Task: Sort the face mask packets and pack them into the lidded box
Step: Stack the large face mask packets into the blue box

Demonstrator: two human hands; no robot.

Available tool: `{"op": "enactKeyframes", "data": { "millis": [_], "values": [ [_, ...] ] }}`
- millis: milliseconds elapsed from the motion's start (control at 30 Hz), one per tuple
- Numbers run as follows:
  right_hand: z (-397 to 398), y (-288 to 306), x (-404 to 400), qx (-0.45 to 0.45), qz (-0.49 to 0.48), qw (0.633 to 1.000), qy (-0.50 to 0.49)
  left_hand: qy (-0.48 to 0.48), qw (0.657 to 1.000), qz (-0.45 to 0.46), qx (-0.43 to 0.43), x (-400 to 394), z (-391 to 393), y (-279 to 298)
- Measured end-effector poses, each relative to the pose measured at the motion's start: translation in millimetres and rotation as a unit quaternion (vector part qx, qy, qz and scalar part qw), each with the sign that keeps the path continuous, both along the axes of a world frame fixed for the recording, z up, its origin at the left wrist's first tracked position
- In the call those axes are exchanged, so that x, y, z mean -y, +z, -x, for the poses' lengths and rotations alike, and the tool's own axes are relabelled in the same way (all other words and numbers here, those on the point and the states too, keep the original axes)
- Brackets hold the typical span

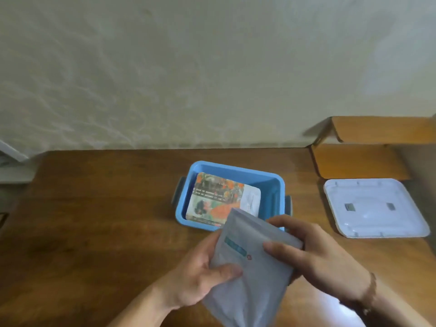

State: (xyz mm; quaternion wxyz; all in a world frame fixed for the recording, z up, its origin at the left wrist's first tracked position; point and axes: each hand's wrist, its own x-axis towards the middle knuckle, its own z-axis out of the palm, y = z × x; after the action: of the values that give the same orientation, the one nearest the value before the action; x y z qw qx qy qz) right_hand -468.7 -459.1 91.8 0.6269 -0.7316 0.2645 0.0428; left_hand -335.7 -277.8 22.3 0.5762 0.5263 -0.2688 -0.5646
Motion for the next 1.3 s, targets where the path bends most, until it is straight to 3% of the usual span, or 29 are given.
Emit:
{"op": "enactKeyframes", "data": {
  "millis": [100,200,333,600,733,800,900,967,1133,1300],
  "values": [
    [6.2,-6.4,32.3,-0.025,-0.002,1.0,0.002,-0.011,0.996,-0.034,0.078,31.3,3.5,6.0],
    [3.9,-3.5,62.9,-0.051,-0.021,0.994,0.09,-0.059,0.98,-0.042,0.188,50.1,-2.6,11.7],
    [-15.0,-17.3,70.1,-0.056,0.107,0.977,0.176,-0.067,0.968,-0.066,0.231,61.4,-9.5,14.1],
    [-40.6,-38.0,91.5,0.018,-0.056,0.997,0.052,0.014,0.975,-0.105,0.194,58.8,-57.3,27.9],
    [-56.8,-42.7,97.4,0.012,-0.085,0.996,-0.008,0.087,0.939,-0.114,0.312,55.2,-88.3,10.0],
    [-58.4,-38.7,105.6,-0.007,-0.071,0.996,-0.052,0.078,0.888,-0.118,0.437,54.0,-97.1,-1.2],
    [-45.1,-17.1,121.4,-0.042,0.047,0.99,-0.123,-0.02,0.745,-0.098,0.66,50.8,-106.6,-19.9],
    [-37.1,-2.3,117.9,-0.077,0.149,0.971,-0.168,-0.058,0.693,-0.117,0.709,49.4,-109.7,-28.3],
    [-43.3,-0.5,68.0,-0.16,0.346,0.911,-0.156,-0.059,0.7,-0.139,0.698,49.1,-110.4,-39.0],
    [-59.3,-8.4,28.0,-0.217,0.423,0.867,-0.15,-0.062,0.704,-0.155,0.69,52.5,-111.6,-43.8]
  ]
}}
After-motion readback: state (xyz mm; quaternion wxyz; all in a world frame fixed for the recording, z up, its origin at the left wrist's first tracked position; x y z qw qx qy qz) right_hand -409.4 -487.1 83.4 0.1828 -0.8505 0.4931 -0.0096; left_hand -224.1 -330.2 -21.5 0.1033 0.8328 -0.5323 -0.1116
